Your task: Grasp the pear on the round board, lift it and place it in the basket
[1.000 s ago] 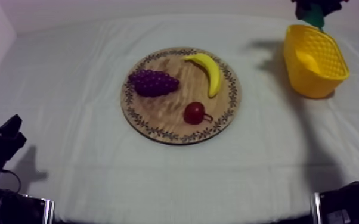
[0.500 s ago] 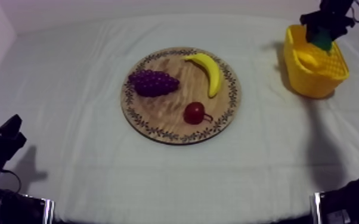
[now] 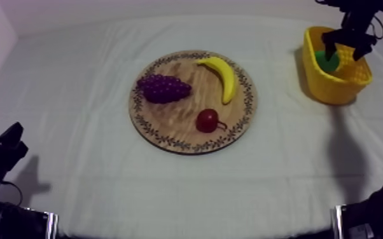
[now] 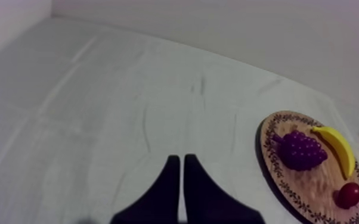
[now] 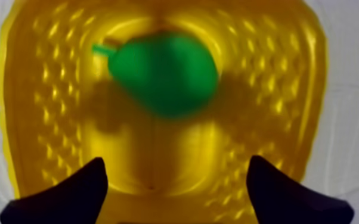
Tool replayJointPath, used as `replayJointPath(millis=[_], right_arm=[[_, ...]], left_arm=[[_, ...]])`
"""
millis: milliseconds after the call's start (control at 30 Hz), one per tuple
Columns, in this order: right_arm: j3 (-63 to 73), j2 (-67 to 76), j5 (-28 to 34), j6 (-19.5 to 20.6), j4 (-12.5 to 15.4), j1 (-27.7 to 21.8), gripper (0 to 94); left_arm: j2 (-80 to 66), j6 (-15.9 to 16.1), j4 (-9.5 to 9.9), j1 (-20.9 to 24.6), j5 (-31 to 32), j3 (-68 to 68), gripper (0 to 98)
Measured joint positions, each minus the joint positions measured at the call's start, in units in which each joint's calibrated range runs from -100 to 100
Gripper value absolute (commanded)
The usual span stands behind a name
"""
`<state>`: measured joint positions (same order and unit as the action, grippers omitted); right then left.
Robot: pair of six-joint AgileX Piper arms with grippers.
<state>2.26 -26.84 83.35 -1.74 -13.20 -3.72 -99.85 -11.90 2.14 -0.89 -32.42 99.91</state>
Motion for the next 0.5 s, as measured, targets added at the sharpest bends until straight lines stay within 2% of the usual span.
replayJointPath(millis=[133, 300, 500], right_arm=[[0.7, 1.8, 0.1, -0.6, 0.1, -0.1, 65.4], [1.1, 5.7, 0.0, -1.4, 1.4, 0.0, 49.3], [-2.3, 13.7, -4.7, -0.4, 2.3, 0.9, 25.8]], left_arm=[[0.0, 0.0, 0.0, 0.0, 0.0, 0.0, 0.1], [0.0, 0.0, 0.0, 0.0, 0.0, 0.0, 0.1], [0.0, 0.0, 0.0, 0.0, 0.0, 0.0, 0.1]])
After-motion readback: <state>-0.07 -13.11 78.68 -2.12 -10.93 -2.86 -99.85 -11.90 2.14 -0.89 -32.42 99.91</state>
